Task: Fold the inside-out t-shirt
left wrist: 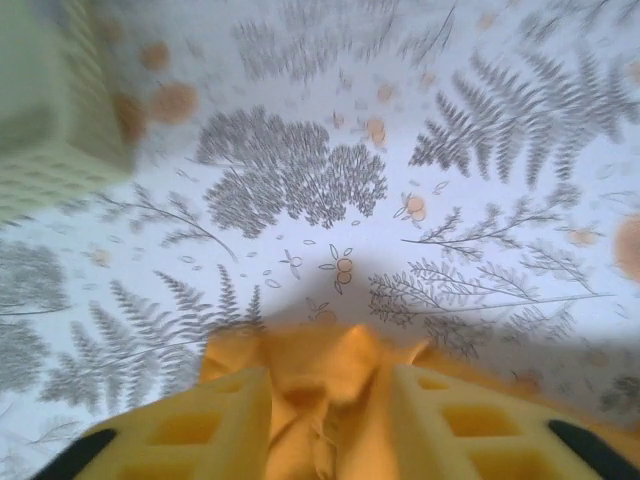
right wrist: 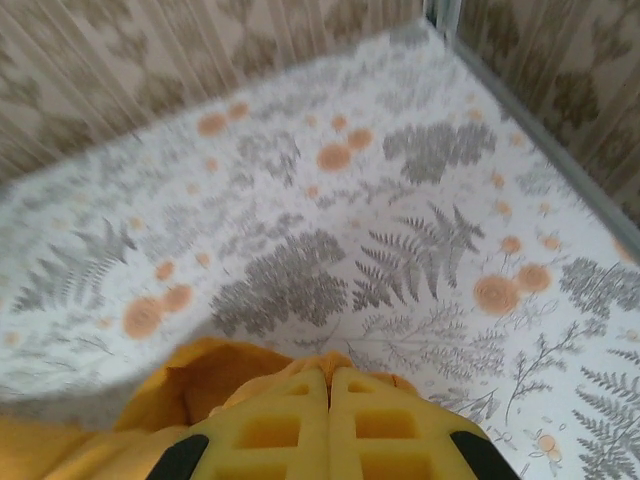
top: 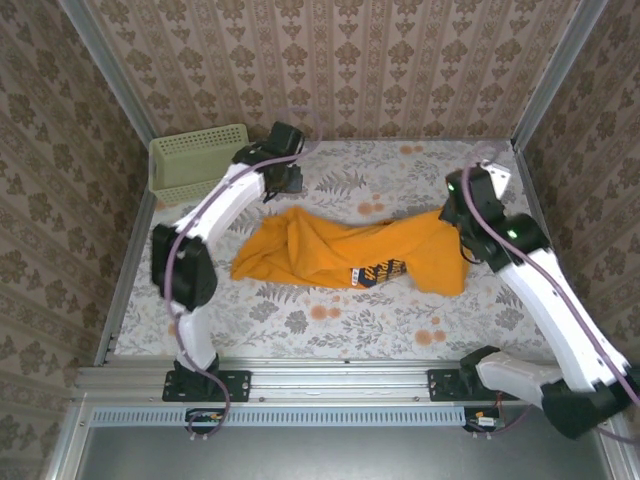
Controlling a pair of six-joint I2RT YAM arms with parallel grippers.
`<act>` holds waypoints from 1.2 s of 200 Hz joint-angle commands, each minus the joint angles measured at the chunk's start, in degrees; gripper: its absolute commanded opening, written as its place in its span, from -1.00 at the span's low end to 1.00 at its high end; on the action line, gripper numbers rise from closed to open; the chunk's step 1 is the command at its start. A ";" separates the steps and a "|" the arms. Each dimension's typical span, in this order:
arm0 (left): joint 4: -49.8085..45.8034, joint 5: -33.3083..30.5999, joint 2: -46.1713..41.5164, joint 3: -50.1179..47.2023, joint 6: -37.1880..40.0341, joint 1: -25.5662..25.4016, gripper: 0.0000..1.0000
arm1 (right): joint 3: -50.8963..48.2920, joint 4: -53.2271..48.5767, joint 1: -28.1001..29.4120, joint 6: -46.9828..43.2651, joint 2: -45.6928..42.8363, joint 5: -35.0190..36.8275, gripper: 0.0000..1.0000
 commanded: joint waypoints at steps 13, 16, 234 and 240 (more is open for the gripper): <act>-8.81 1.95 8.17 9.75 0.73 0.58 0.27 | -1.25 8.05 -5.84 -1.68 11.92 -12.26 -1.00; -8.20 1.77 7.48 8.93 0.43 0.50 0.32 | -1.17 8.52 -6.17 -1.81 12.38 -12.74 -1.00; 10.64 -11.01 -22.00 -28.92 4.98 -12.35 -1.00 | -2.78 1.97 -16.34 -2.34 3.41 -7.47 -1.00; 10.25 -12.95 -23.21 -28.22 6.11 -12.68 -1.00 | -2.26 0.77 -16.32 -2.21 2.45 -6.64 -1.00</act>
